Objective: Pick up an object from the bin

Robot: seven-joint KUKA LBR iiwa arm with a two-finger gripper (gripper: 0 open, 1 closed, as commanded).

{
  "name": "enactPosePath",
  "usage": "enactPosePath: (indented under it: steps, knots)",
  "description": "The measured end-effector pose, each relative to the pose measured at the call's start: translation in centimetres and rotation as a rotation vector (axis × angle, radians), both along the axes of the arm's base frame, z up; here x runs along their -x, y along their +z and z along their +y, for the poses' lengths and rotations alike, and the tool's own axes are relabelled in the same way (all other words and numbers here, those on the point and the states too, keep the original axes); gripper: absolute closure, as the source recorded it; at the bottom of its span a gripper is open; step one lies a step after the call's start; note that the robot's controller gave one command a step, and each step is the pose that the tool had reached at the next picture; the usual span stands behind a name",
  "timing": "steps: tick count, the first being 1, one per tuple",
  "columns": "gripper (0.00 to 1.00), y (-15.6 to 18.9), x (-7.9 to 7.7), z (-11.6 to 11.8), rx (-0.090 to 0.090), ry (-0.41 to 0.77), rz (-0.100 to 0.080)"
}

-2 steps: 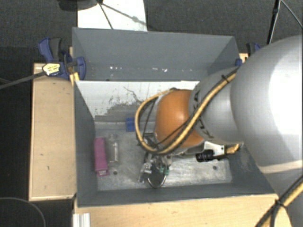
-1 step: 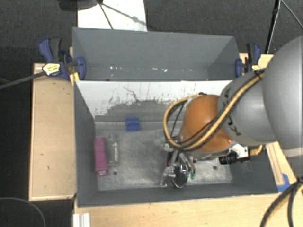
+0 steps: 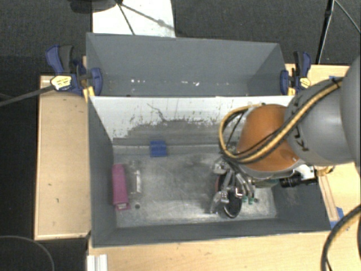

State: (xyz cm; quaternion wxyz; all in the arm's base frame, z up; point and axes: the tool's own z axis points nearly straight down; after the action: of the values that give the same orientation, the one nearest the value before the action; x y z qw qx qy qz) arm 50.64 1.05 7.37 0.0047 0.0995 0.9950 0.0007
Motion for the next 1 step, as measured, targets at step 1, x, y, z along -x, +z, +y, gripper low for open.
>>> enactPosePath:
  steps: [1]
  knots:
    - [0.0, 1.32, -1.59, -5.93, 0.001, 0.183, 0.004]
